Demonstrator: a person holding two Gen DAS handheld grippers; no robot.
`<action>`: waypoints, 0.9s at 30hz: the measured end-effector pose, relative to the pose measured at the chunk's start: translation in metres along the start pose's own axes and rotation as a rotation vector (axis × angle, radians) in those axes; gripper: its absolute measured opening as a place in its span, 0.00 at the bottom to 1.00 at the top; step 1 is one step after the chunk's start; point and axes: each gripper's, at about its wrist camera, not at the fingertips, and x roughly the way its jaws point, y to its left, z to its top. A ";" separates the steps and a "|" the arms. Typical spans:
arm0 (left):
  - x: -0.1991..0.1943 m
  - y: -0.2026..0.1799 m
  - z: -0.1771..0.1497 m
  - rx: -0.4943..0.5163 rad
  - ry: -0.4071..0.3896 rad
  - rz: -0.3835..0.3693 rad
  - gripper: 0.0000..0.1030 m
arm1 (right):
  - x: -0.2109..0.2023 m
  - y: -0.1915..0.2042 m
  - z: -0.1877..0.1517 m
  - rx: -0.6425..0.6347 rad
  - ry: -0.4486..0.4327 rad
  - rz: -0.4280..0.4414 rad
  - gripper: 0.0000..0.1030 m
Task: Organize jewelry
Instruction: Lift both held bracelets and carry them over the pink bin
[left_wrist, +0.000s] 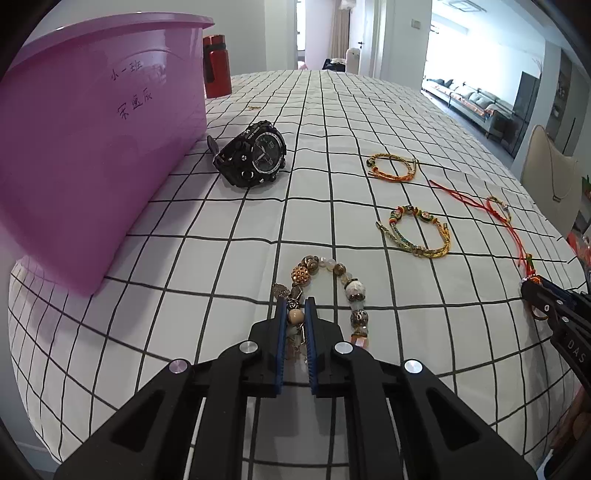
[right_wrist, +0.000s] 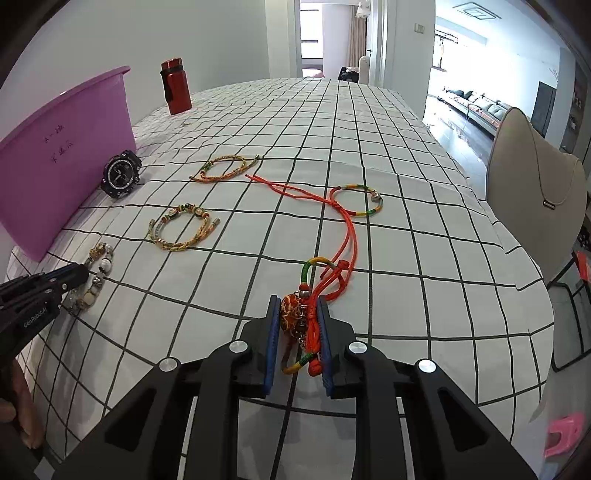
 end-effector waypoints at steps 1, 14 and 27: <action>-0.001 0.000 0.000 -0.002 -0.002 -0.002 0.09 | -0.002 0.000 -0.001 0.001 -0.004 0.003 0.18; -0.037 -0.007 0.009 -0.016 -0.043 -0.041 0.09 | -0.033 0.006 0.002 0.012 -0.023 0.054 0.18; -0.106 -0.003 0.039 -0.059 -0.087 -0.036 0.09 | -0.084 0.013 0.035 -0.008 -0.039 0.119 0.18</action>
